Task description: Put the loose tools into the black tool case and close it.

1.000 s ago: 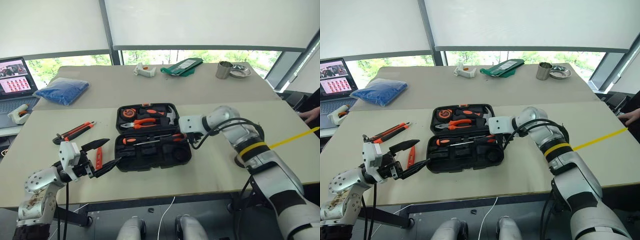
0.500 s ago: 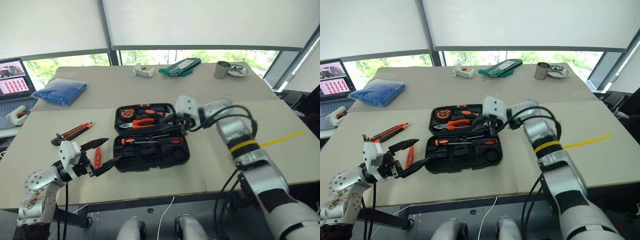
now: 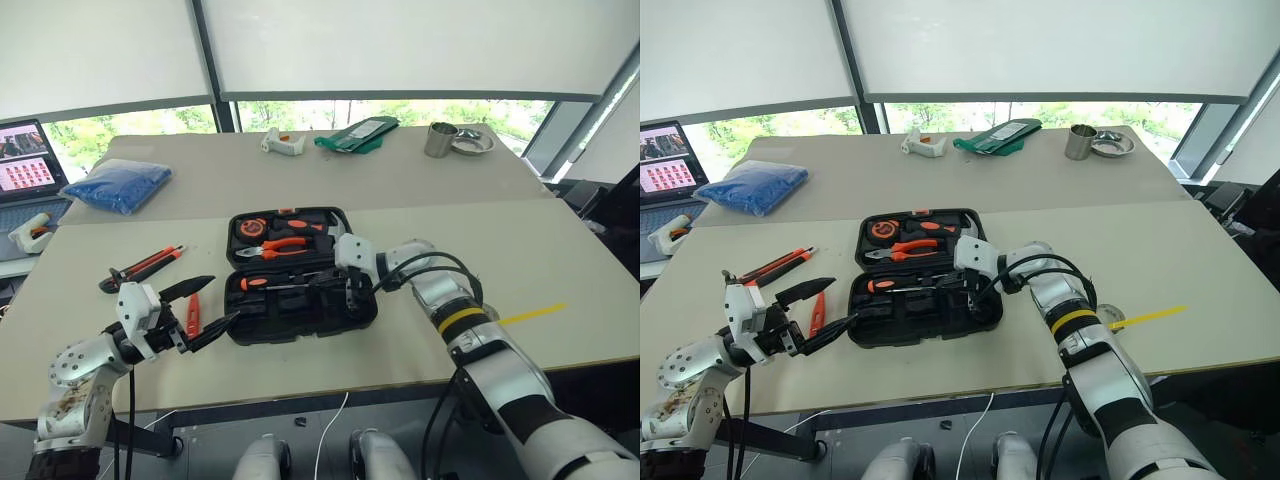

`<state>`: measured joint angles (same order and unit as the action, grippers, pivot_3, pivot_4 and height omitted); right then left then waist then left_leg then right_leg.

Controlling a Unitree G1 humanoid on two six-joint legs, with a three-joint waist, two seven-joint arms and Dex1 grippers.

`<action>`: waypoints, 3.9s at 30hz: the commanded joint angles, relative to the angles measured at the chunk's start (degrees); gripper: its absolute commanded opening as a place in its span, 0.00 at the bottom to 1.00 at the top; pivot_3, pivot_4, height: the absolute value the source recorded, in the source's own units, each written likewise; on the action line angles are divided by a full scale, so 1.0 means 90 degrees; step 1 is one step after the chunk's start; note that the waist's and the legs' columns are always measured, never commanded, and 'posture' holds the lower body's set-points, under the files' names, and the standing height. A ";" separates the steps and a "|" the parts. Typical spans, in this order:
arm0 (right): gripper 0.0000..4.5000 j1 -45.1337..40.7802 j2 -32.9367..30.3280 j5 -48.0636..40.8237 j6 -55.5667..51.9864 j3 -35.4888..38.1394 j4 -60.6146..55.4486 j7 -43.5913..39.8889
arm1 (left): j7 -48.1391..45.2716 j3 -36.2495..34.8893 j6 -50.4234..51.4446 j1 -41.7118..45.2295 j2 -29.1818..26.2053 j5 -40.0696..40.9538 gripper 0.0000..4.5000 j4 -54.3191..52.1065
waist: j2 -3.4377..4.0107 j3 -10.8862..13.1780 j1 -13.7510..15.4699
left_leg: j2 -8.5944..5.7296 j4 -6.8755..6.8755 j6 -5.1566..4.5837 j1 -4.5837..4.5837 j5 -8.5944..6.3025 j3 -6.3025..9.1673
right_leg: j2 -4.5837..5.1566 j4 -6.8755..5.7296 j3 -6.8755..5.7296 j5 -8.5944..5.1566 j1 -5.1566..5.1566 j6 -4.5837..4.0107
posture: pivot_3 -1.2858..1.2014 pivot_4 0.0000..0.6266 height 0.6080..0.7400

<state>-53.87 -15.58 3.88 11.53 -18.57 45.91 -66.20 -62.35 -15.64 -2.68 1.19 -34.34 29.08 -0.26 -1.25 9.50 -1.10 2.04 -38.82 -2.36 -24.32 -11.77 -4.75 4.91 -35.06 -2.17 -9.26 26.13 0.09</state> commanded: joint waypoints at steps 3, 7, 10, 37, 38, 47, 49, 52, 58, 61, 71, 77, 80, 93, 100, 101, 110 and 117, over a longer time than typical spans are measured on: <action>0.01 -0.0112 0.0063 0.0388 -0.0586 -0.0220 0.0519 0.0143 | 0.0068 -0.0129 -0.0140 -0.0046 -0.0089 -0.0033 1.00 -0.0117 | 0.0000 -0.0003 -0.0003 | 0.0003 0.0000 0.0007 0.0008 -0.0004 -0.0003 | 0.0004 -0.0003 0.0000 0.0001 -0.0001 -0.0001 | 0.52 0.24 1.00; 0.01 -0.0138 0.0001 0.0568 -0.0959 -0.0393 0.0180 0.0131 | 0.0108 -0.0158 -0.0134 -0.0111 -0.0103 -0.0031 1.00 -0.0151 | -0.0001 -0.0022 0.0002 | 0.0006 0.0000 0.0026 0.0016 -0.0015 -0.0003 | 0.0009 -0.0008 -0.0001 0.0000 -0.0003 -0.0002 | 0.52 0.24 1.00; 0.01 -0.0034 -0.0031 0.0313 -0.1071 -0.0272 -0.0395 -0.0118 | 0.0158 -0.0200 -0.0132 -0.0205 -0.0115 -0.0022 1.00 -0.0204 | -0.0003 -0.0023 0.0013 | 0.0006 0.0000 0.0042 0.0017 -0.0024 -0.0003 | 0.0019 -0.0008 -0.0010 0.0001 -0.0001 -0.0001 | 0.52 0.24 1.00; 0.99 0.4642 -0.1977 -0.3494 -0.0242 0.3145 -0.4825 -0.0992 | 0.2084 -0.3561 0.2445 -0.3623 -0.0220 0.0990 1.00 -0.0906 | -0.0023 -0.0007 0.0058 | 0.0015 0.0041 0.0086 0.0008 -0.0063 -0.0017 | 0.0063 0.0043 -0.0039 -0.0041 0.0021 0.0011 | 0.52 0.24 1.00; 0.99 0.4592 -0.1954 -0.3526 -0.0244 0.3141 -0.4884 -0.0939 | 0.2426 -0.3447 0.3100 -0.3591 -0.0281 0.1300 1.00 -0.1323 | -0.0014 -0.0005 0.0057 | 0.0032 0.0041 0.0086 0.0008 -0.0063 -0.0016 | 0.0057 0.0062 -0.0053 -0.0041 0.0026 0.0011 | 0.52 0.24 1.00; 0.99 0.3998 -0.2044 -0.4145 -0.1138 0.2714 -0.5676 -0.1100 | 0.5372 -0.2182 0.5885 -0.2126 -0.0133 0.2511 1.00 -0.3927 | -0.0015 -0.0004 0.0070 | 0.0086 0.0046 0.0090 0.0004 -0.0064 -0.0031 | 0.0045 0.0101 -0.0117 -0.0036 0.0005 0.0008 | 0.52 0.24 1.00; 0.99 0.3829 -0.2040 -0.4199 -0.1257 0.2641 -0.5727 -0.1139 | 0.5941 -0.1887 0.6169 -0.1866 -0.0026 0.2340 1.00 -0.4147 | -0.0020 -0.0006 0.0053 | 0.0080 0.0046 0.0092 0.0013 -0.0060 -0.0036 | 0.0035 0.0089 -0.0103 -0.0018 0.0003 -0.0007 | 0.52 0.24 1.00; 0.99 0.3625 -0.2061 -0.4272 -0.1440 0.2496 -0.5760 -0.1286 | 0.6783 -0.1294 0.6401 -0.1460 0.0437 0.2090 1.00 -0.4361 | -0.0023 -0.0009 0.0053 | 0.0067 0.0047 0.0096 0.0029 -0.0060 -0.0043 | 0.0021 0.0071 -0.0074 0.0014 0.0000 -0.0017 | 0.52 0.24 1.00; 0.99 0.3240 -0.2027 -0.4321 -0.1693 0.2396 -0.5735 -0.1302 | 0.7640 -0.0273 0.6367 -0.1097 0.0998 0.1020 1.00 -0.4196 | -0.0029 -0.0007 0.0113 | 0.0060 0.0050 0.0081 0.0030 -0.0059 -0.0043 | -0.0003 0.0063 -0.0066 0.0012 0.0006 -0.0009 | 0.52 0.24 1.00; 0.99 0.3175 -0.2035 -0.4309 -0.1737 0.2391 -0.5717 -0.1312 | 0.7794 -0.0012 0.6240 -0.0966 0.1172 0.0596 1.00 -0.3991 | -0.0029 -0.0007 0.0171 | 0.0064 0.0049 0.0082 0.0032 -0.0061 -0.0044 | -0.0008 0.0065 -0.0066 0.0000 0.0005 -0.0018 | 0.52 0.24 1.00; 1.00 0.3020 -0.2059 -0.4290 -0.1790 0.2371 -0.5698 -0.1317 | 0.7653 0.0090 0.6124 -0.1148 0.1491 -0.0081 0.43 -0.3643 | -0.0029 -0.0007 0.0195 | 0.0060 0.0043 0.0111 0.0084 -0.0078 -0.0046 | -0.0008 0.0016 -0.0030 -0.0015 -0.0007 -0.0040 | 0.52 0.24 1.00; 1.00 0.3112 -0.2135 -0.4250 -0.1823 0.2368 -0.5735 -0.1342 | 0.6909 -0.0363 0.4633 -0.1164 0.1524 -0.0336 0.11 -0.3455 | -0.0030 -0.0007 0.0199 | 0.0061 0.0043 0.0112 0.0088 -0.0078 -0.0049 | -0.0009 0.0016 -0.0026 -0.0015 -0.0008 -0.0040 | 0.52 0.24 1.00; 1.00 0.3217 -0.2278 -0.4141 -0.1961 0.2452 -0.5760 -0.1130 | 0.5641 -0.0908 0.3619 -0.1159 0.1134 0.0015 0.11 -0.3377 | -0.0043 0.0000 0.0199 | 0.0064 0.0040 0.0112 0.0074 -0.0078 -0.0050 | -0.0010 0.0016 -0.0031 -0.0016 0.0003 -0.0041 | 0.52 0.24 1.00; 1.00 0.3366 -0.2865 -0.3935 -0.2161 0.2547 -0.5748 -0.0874 | 0.0036 0.1772 0.1987 0.1637 -0.1894 -0.1115 0.11 -0.1141 | -0.0044 0.0004 0.0282 | 0.0071 0.0015 0.0134 0.0050 -0.0091 -0.0071 | -0.0001 0.0023 -0.0048 -0.0019 0.0009 -0.0041 | 0.52 0.24 1.00; 1.00 0.3895 -0.3112 -0.4112 -0.2426 0.2782 -0.6272 -0.0712 | -0.0322 0.2839 0.1644 0.2780 -0.1629 -0.2068 0.11 -0.0111 | -0.0046 0.0005 0.0229 | 0.0080 0.0013 0.0083 0.0031 -0.0077 -0.0074 | -0.0036 0.0025 -0.0038 -0.0015 0.0018 -0.0013 | 0.52 0.24 1.00; 1.00 0.3949 -0.3137 -0.4119 -0.2437 0.2814 -0.6310 -0.0689 | -0.0355 0.2925 0.1594 0.2825 -0.1642 -0.2191 0.11 -0.0006 | -0.0046 0.0005 0.0213 | 0.0083 0.0011 0.0086 0.0029 -0.0082 -0.0078 | -0.0043 0.0025 -0.0037 -0.0013 0.0018 -0.0007 | 0.52 0.24 1.00; 1.00 0.4129 -0.3157 -0.4163 -0.2520 0.2874 -0.6543 -0.0493 | -0.0692 0.3072 0.1241 0.2828 -0.1608 -0.2458 0.11 0.0335 | -0.0048 0.0006 0.0208 | 0.0089 -0.0004 0.0087 0.0034 -0.0088 -0.0083 | -0.0050 0.0014 -0.0029 -0.0038 0.0018 -0.0041 | 0.52 0.24 1.00; 1.00 0.4123 -0.3149 -0.4157 -0.2502 0.2835 -0.6489 -0.0486 | -0.0710 0.3110 0.1145 0.2774 -0.1770 -0.2740 0.11 0.0618 | -0.0048 0.0006 0.0201 | 0.0088 -0.0005 0.0087 0.0044 -0.0087 -0.0074 | -0.0051 0.0010 -0.0022 -0.0038 0.0012 -0.0040 | 0.52 0.24 1.00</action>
<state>-16.58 -43.39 -32.69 -10.75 5.36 -11.13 -70.72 -68.14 11.63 7.54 26.58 -49.07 6.92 3.56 -1.68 9.55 0.71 2.83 -38.86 -1.57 -23.89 -12.56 -5.42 4.45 -34.98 -2.36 -9.60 26.23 -0.27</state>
